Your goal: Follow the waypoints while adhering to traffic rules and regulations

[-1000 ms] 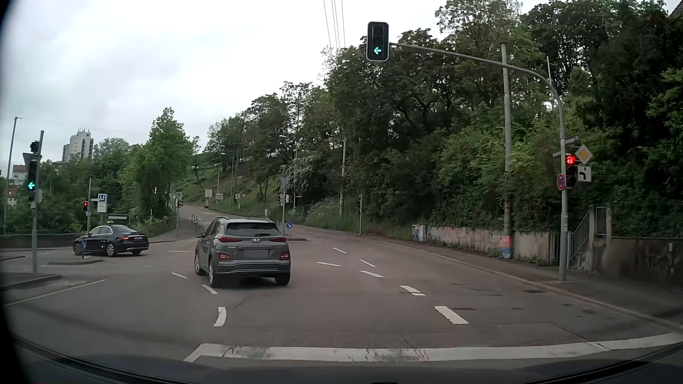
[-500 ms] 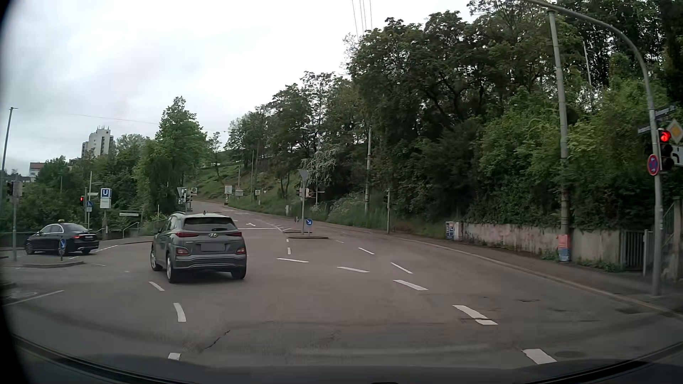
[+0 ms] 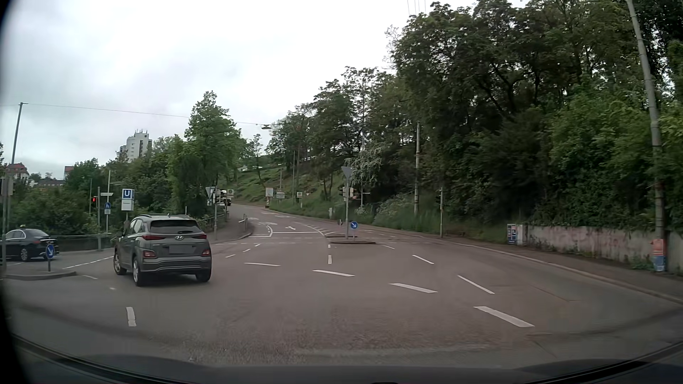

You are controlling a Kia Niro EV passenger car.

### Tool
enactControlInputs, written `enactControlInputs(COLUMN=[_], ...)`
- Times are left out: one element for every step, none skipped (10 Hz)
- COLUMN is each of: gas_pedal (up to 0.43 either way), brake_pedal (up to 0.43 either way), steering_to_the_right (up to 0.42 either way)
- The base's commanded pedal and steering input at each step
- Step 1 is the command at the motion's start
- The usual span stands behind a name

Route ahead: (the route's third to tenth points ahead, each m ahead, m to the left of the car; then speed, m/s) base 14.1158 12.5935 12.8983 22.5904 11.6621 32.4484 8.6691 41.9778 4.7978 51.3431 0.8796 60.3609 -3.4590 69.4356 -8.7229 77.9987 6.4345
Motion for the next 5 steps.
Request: enactControlInputs(gas_pedal=[0.008, 0.000, 0.000, 0.000, 0.000], brake_pedal=[0.000, 0.000, 0.000, 0.000, 0.000], steering_to_the_right=[-0.221, -0.224, -0.225, -0.225, -0.229])
